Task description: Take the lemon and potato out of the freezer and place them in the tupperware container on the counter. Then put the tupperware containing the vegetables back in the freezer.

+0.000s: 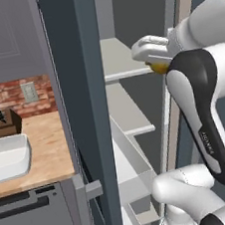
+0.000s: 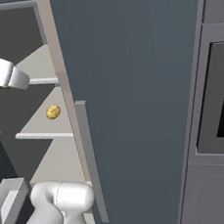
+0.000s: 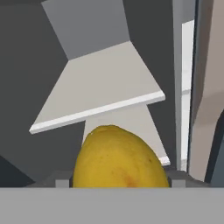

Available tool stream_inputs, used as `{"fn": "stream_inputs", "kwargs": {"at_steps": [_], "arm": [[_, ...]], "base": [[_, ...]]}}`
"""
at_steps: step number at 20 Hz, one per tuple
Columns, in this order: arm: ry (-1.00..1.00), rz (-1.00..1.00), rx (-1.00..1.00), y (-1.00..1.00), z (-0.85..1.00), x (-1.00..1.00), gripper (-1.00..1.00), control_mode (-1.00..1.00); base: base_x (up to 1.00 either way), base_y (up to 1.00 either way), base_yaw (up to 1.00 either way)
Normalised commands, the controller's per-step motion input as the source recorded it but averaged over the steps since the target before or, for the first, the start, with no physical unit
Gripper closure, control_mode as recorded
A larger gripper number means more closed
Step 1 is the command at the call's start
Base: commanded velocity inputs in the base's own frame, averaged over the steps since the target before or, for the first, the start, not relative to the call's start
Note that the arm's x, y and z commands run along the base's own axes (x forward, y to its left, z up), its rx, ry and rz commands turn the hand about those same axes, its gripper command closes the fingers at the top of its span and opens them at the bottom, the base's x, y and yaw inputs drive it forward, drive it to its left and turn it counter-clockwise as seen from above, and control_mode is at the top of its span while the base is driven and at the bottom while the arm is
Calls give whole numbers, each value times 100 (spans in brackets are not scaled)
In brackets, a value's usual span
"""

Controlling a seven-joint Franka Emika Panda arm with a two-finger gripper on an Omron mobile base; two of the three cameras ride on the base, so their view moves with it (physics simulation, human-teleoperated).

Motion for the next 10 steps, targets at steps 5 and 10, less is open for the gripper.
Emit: {"fn": "stream_inputs", "kwargs": {"at_steps": [5,10], "arm": [[18,3,0,-12,0,-41,100,-100],[28,1,0,-8,-11,-18,100,-100]], "base": [[0,0,0],[0,0,0]]}}
